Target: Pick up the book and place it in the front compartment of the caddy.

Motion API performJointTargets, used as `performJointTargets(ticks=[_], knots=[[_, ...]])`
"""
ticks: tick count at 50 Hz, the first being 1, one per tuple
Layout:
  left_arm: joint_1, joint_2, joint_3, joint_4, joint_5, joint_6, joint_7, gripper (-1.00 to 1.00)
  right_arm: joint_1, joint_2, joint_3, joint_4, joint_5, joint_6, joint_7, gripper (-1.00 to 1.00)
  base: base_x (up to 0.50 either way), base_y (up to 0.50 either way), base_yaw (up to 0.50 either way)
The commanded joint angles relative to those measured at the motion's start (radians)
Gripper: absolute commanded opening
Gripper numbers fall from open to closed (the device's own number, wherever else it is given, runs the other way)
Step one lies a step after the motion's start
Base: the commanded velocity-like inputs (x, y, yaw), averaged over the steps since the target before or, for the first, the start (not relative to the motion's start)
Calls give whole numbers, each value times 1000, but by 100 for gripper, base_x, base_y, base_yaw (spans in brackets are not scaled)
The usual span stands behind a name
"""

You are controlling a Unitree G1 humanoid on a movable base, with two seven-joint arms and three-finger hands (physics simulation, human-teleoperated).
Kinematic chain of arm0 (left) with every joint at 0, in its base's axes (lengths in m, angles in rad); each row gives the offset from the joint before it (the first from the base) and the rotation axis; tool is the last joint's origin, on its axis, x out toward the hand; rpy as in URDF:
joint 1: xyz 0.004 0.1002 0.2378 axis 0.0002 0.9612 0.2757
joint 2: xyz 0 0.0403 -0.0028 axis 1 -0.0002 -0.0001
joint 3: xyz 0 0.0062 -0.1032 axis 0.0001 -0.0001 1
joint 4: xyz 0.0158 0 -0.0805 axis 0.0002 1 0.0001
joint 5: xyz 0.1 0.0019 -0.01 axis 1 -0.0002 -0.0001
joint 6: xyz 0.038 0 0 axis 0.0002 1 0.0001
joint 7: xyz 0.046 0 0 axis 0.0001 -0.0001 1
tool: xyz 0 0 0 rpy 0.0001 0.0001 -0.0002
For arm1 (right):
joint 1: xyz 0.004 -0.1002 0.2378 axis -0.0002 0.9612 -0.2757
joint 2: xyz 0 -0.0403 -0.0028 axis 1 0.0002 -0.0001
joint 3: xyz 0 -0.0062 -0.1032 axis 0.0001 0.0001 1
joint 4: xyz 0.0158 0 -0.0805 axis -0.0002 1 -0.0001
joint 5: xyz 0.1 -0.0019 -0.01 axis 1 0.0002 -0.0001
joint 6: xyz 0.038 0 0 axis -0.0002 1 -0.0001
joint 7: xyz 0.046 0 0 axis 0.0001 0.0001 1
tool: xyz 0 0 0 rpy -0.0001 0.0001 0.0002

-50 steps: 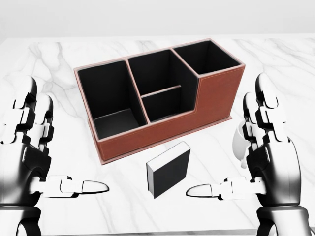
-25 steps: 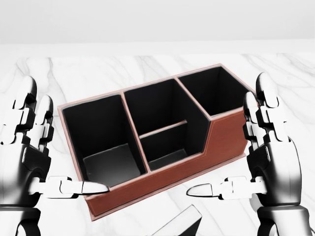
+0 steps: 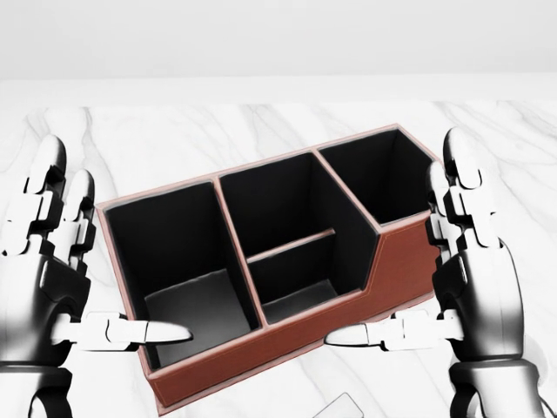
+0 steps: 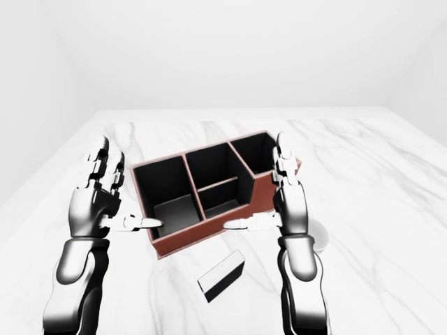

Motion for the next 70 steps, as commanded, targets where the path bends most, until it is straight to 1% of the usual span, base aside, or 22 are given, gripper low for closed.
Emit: performJointTargets(ticks=[1, 7, 12, 20, 28, 31, 37, 41, 44, 57, 63, 70], knots=[[-12, 4, 11, 12, -4, 0, -2, 100, -24, -15, 16, 37, -80, 0, 19, 100, 0, 0, 0], [-14, 5, 11, 22, -3, 0, -1, 100, -21, -21, -1, 42, -111, 0, 55, 100, 0, 0, 0], [-15, 6, 11, 17, -3, 0, 0, 100, 4, -21, 18, 35, -160, 0, 83, 100, 0, 0, 0], [-13, 5, 8, 26, 1, 0, 0, 100, 27, -18, 18, 11, -194, 0, 119, 100, 0, 0, 0], [-5, 3, 4, 29, 5, 0, -1, 100, 74, -14, 22, -8, -221, 0, 148, 100, 0, 0, 0], [1, 0, 0, 65, 11, 0, -2, 100, 94, -13, 25, -35, -229, 0, 163, 100, 0, 0, 0], [-8, 2, 0, 53, 10, 0, -1, 100, 129, -10, 38, -98, -252, 0, 191, 100, 0, 0, 0], [-9, 3, 1, 55, 10, 0, 0, 100, 163, -9, 48, -131, -269, 0, 206, 100, 0, 0, 0], [-5, 2, -1, 52, 11, 0, -1, 100, 214, -9, 70, -158, -285, 0, 216, 100, 0, 0, 0], [-3, 2, 0, 48, 11, 0, -2, 100, 285, -14, 92, -175, -304, 0, 229, 100, 0, 0, 0], [-5, 2, 0, 55, 12, 0, -2, 100, 339, -23, 123, -185, -331, 0, 228, 100, 0, 0, 0], [-7, 2, -1, 61, 13, 0, -2, 100, 358, -34, 153, -208, -349, 0, 226, 100, 0, 0, 0]])
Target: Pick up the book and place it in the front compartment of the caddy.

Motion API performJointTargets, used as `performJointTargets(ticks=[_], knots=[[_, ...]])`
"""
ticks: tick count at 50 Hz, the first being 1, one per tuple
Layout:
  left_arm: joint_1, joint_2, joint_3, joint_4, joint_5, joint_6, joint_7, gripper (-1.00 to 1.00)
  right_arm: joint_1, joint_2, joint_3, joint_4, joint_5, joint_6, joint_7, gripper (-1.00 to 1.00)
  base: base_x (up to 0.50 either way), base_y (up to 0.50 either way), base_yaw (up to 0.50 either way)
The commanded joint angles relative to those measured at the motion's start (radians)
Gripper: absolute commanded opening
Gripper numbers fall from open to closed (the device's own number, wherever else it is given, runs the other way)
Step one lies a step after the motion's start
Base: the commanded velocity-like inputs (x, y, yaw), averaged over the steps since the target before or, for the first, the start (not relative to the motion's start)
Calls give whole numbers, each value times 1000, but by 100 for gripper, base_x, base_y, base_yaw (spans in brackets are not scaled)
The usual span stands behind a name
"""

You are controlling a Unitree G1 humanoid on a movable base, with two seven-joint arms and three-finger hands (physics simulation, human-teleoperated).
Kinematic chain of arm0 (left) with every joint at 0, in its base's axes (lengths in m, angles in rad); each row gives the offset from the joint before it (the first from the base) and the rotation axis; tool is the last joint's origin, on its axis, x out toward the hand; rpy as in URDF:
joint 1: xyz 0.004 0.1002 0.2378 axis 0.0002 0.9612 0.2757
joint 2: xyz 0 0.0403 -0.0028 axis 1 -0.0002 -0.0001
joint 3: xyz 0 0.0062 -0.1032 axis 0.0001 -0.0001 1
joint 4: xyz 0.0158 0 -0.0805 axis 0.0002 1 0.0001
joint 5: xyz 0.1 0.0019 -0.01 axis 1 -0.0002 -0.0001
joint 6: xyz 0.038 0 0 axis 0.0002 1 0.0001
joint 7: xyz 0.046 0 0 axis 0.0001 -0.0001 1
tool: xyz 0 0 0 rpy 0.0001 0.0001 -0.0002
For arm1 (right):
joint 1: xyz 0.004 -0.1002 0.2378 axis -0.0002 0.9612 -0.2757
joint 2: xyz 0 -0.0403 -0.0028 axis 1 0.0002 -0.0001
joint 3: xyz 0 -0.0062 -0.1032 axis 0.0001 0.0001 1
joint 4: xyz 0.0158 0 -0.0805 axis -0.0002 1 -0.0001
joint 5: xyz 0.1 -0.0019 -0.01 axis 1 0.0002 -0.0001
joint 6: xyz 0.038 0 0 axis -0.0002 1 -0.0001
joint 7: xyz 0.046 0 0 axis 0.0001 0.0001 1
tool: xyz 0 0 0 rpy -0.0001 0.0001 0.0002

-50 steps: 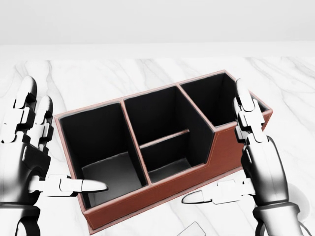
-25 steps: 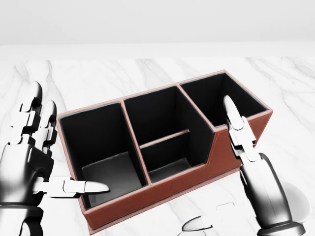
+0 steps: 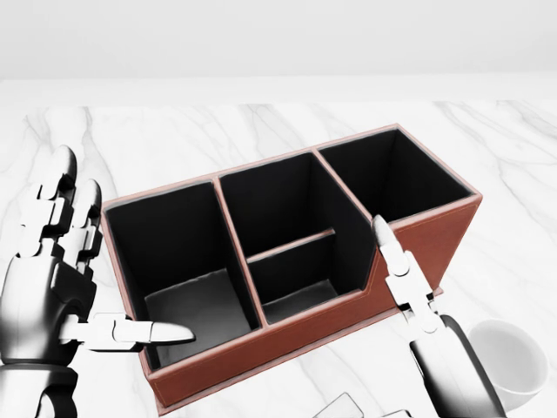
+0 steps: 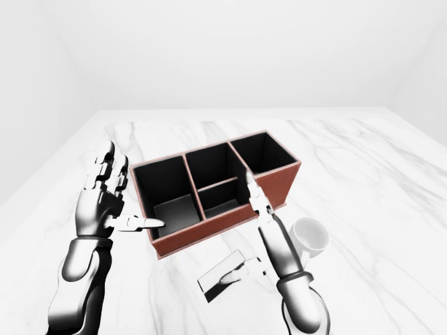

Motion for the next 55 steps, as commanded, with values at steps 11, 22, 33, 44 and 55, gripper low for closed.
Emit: performJointTargets(ticks=[11, 22, 33, 44, 55], knots=[[-1, -1, -2, 18, 4, 0, 0, 100, 61, -24, 54, -39, -69, 0, -7, 100, 0, 0, 0], [-3, 0, -3, 29, 5, 0, 1, 100, 71, -29, 66, -65, -129, 0, -11, 100, 0, 0, 0], [-8, 2, 2, 33, 2, 0, 1, 100, 75, -27, 76, -80, -215, 0, -12, 100, 0, 0, 0], [-10, 2, 2, 36, 2, 0, 2, 100, 88, -42, 108, -94, -277, 0, -31, 100, 0, 0, 0], [-7, 2, 2, 28, 2, 0, 2, 100, 75, -47, 119, -62, -321, -10, -42, 100, 0, 0, 0]])
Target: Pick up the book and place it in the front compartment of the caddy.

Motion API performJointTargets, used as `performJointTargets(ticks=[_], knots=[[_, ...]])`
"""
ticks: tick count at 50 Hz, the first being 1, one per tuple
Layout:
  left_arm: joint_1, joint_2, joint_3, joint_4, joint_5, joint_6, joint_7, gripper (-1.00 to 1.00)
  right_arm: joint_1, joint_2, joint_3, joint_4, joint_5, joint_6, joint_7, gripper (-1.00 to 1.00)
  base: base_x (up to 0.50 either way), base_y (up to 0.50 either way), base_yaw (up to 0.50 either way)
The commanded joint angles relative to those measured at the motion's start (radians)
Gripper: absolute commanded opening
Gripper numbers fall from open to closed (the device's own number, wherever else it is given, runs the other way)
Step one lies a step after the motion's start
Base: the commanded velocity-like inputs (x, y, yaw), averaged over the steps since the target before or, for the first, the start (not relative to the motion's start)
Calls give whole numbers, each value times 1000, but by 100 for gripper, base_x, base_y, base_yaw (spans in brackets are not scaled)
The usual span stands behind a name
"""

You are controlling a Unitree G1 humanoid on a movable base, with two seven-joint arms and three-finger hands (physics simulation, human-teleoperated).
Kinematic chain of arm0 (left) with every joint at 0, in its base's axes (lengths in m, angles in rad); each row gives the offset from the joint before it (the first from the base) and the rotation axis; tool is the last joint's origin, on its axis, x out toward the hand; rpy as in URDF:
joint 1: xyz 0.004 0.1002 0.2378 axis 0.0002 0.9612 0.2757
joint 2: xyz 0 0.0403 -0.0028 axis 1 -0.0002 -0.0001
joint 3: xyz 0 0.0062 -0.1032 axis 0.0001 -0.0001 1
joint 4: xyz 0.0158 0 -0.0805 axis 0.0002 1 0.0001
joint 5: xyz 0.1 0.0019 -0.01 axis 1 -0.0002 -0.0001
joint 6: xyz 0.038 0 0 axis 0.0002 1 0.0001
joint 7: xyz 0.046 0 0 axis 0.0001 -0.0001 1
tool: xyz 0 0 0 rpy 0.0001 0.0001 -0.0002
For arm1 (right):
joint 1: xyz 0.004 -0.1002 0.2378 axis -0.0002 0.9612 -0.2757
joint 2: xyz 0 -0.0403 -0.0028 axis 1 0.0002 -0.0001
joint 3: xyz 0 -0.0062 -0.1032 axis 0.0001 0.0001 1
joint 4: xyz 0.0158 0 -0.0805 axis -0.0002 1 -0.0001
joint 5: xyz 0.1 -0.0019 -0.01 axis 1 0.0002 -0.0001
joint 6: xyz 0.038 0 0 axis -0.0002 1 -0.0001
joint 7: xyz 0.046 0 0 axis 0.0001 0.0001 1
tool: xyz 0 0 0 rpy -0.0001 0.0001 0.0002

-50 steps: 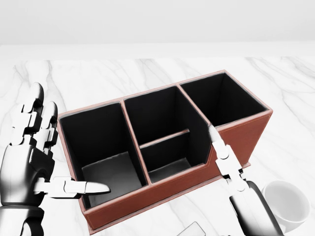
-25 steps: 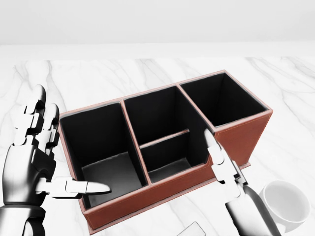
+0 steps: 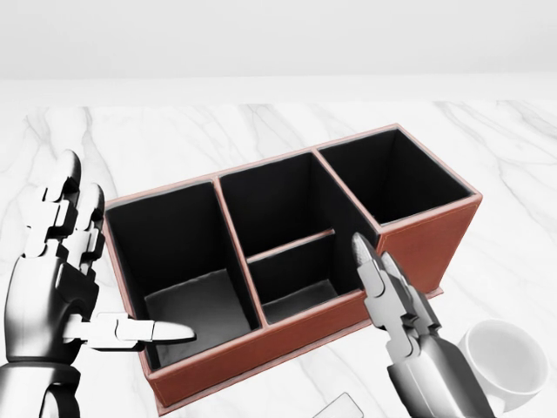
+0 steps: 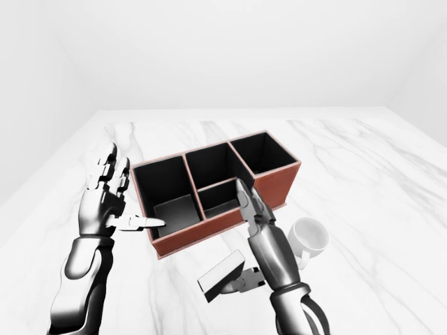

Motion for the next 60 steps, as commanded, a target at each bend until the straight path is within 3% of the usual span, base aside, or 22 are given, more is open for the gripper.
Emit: performJointTargets(ticks=[1, 10, 21, 26, 38, 50, 60], knots=[[1, 0, 0, -5, 1, 0, 0, 100, -5, -6, 15, 20, -50, -10, -13, 100, 0, 0, 0], [2, 0, -1, 6, 3, 0, 0, 100, 0, -17, 32, 50, -86, -49, -32, 100, 0, 0, 0], [-3, 0, -1, 21, 6, 0, 2, 100, 18, -30, 78, 26, -129, -41, -38, 100, 0, 0, 0], [-4, 0, -1, 29, 7, 0, 2, 100, 19, -41, 90, 40, -138, -51, -51, 100, 0, 0, 0], [-2, 1, -1, 17, 8, 0, 2, 100, 4, -51, 115, 29, -162, -34, -42, 100, 0, 0, 0], [0, 0, -1, 17, 10, 0, 2, 100, -9, -52, 121, 78, -194, -73, -56, 100, 0, 0, 0], [0, 0, -1, 17, 11, 0, 1, 100, 0, -70, 172, 61, -242, -63, -60, 100, 0, 0, 0]])
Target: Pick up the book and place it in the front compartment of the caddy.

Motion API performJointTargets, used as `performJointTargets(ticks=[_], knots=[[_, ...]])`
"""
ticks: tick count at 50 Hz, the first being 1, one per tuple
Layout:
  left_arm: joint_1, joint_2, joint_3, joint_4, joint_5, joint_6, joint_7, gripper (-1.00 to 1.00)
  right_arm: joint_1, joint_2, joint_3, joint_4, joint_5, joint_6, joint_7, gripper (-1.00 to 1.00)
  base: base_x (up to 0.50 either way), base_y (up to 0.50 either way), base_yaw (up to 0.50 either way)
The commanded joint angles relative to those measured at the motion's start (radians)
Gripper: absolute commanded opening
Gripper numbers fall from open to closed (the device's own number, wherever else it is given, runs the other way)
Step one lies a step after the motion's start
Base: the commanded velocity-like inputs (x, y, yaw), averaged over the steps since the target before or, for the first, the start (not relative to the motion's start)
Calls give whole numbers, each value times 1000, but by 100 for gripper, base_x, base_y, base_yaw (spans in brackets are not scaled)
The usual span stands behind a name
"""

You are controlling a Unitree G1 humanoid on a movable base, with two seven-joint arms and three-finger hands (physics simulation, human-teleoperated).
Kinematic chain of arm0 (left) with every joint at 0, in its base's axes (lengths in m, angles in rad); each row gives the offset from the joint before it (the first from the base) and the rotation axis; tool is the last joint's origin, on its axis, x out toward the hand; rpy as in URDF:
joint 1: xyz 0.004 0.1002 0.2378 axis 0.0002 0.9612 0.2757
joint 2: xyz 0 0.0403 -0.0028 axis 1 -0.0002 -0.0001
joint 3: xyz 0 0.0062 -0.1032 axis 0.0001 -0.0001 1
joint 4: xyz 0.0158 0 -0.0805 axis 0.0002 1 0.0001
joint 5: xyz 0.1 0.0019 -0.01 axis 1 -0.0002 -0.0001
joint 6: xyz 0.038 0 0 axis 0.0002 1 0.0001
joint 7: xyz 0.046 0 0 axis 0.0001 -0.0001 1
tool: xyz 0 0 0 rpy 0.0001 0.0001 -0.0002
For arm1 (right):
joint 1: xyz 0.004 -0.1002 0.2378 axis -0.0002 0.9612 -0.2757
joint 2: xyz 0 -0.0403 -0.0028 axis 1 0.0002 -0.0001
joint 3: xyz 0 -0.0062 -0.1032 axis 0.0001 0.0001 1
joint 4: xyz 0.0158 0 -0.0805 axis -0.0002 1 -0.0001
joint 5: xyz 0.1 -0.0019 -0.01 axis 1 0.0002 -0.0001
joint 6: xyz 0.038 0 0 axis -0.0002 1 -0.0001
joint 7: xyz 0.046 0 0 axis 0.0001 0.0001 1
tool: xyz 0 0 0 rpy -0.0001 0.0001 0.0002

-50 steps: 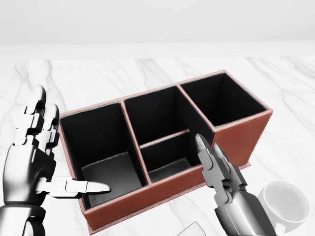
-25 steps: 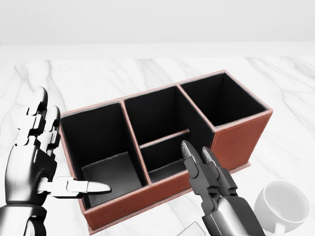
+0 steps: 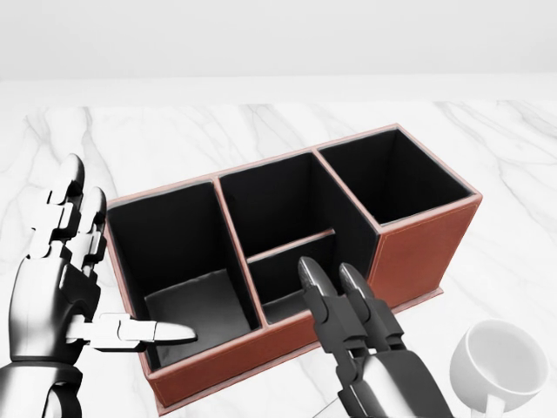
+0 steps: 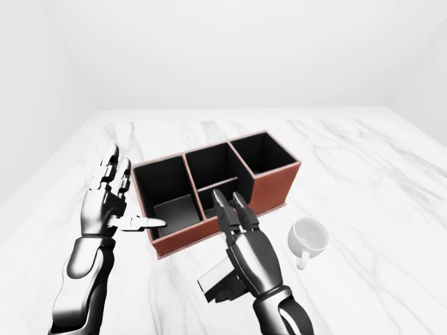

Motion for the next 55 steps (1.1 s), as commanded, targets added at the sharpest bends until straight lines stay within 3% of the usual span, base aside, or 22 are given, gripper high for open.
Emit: performJointTargets(ticks=[1, 6, 14, 19, 55], knots=[[0, 0, 0, -1, 1, 0, 0, 100, -2, -16, 38, 8, -42, -5, -10, 100, 0, 0, 0], [-2, 0, 1, 2, 1, 0, 0, 100, -13, -20, 38, 29, -52, -19, -16, 100, 0, 0, 0], [-3, 1, 3, -3, -1, 0, 0, 100, -23, -22, 20, 67, -85, -86, -32, 100, 0, 0, 0], [-2, 1, 3, 4, 0, 0, 0, 100, -19, -20, 7, 55, -99, -112, -24, 100, 0, 0, 0], [0, -1, -4, 14, 7, 0, 1, 100, 11, -29, 30, 139, -229, -112, -117, 100, 0, 0, 0]])
